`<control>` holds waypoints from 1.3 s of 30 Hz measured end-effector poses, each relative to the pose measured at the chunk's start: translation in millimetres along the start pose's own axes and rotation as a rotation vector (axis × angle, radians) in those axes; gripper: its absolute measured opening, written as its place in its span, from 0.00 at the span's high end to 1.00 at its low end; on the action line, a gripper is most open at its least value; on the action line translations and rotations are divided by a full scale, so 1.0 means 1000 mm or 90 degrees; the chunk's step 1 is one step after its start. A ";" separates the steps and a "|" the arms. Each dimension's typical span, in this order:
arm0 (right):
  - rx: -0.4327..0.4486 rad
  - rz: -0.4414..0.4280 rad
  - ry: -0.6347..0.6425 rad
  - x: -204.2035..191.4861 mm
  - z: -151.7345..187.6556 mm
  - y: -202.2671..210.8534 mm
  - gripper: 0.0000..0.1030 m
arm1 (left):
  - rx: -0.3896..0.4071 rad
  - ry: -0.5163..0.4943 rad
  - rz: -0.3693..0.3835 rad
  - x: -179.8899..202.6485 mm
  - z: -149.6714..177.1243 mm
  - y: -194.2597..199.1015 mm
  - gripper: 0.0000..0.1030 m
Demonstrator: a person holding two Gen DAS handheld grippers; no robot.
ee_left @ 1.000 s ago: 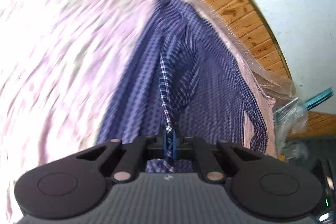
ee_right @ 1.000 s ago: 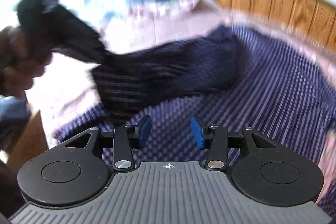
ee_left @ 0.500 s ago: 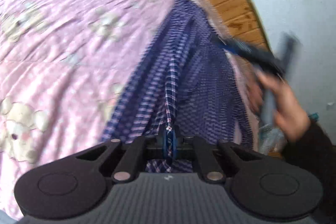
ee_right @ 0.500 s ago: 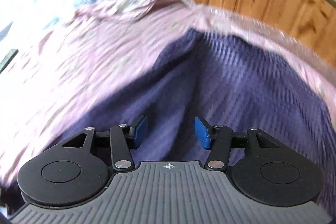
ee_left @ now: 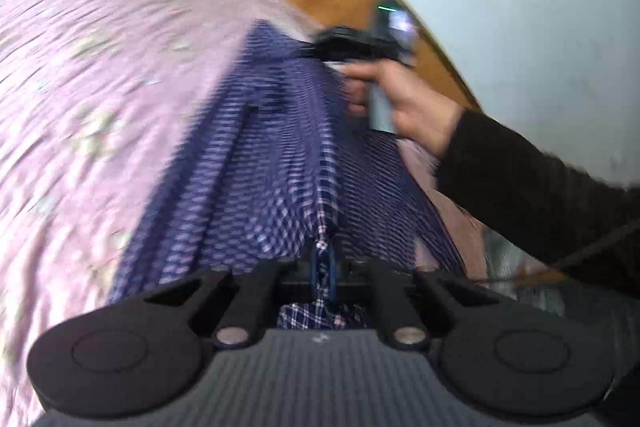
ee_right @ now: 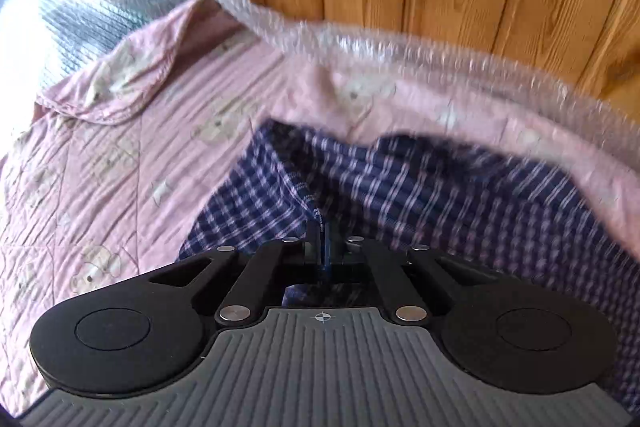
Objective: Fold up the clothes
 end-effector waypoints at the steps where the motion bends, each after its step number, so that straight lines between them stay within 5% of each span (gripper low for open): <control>1: 0.014 0.008 0.022 -0.003 -0.004 0.003 1.00 | 0.005 0.025 -0.010 -0.010 0.002 0.002 0.95; 6: 0.027 0.001 0.116 -0.049 -0.029 -0.011 1.00 | -0.052 0.190 -0.045 -0.083 0.031 -0.005 0.95; 11: -0.032 -0.029 0.156 -0.077 -0.019 -0.061 0.98 | -0.108 0.161 -0.062 -0.086 0.042 -0.020 0.94; 13: -0.026 -0.043 0.152 -0.075 -0.012 -0.064 0.89 | -0.111 0.125 -0.084 -0.078 0.039 -0.022 0.94; 15: 0.003 -0.049 0.106 -0.066 -0.014 -0.046 0.59 | -0.097 0.094 -0.098 -0.070 0.036 -0.014 0.91; 16: 0.045 -0.060 0.072 -0.060 -0.012 -0.024 0.57 | -0.084 0.080 -0.103 -0.066 0.036 -0.006 0.89; 18: 0.115 -0.092 0.007 -0.051 -0.003 0.019 0.57 | -0.058 0.055 -0.113 -0.058 0.034 0.010 0.85; 20: 0.123 -0.117 -0.023 -0.049 0.022 0.046 0.61 | -0.044 0.047 -0.146 -0.064 0.034 0.024 0.83; 21: 0.111 -0.124 -0.029 -0.052 0.040 0.051 0.72 | -0.046 0.042 -0.173 -0.067 0.032 0.024 0.82; 26: 0.013 -0.094 0.002 -0.075 0.119 0.029 0.90 | -0.044 -0.012 -0.209 -0.071 0.022 0.026 0.80; 31: 0.033 -0.064 -0.034 -0.085 0.145 0.066 0.77 | -0.045 -0.071 -0.123 -0.045 0.005 0.035 0.70; 35: 0.045 -0.087 -0.093 -0.095 0.179 0.100 0.69 | -0.119 -0.085 -0.144 -0.055 0.014 -0.001 0.71; 39: 0.058 -0.111 -0.152 -0.105 0.213 0.135 0.76 | -0.161 -0.113 -0.136 -0.071 0.021 -0.010 0.72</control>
Point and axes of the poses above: each gripper's, at about its wrist camera, not at the fingertips, and y roughly against the way its jaws point, x to its right, z to its underside, the point moved 2 cm from there along -y, roughly the way its jaws point, and after that the axes turned 3 degrees about -z, right-handed, at the moved point
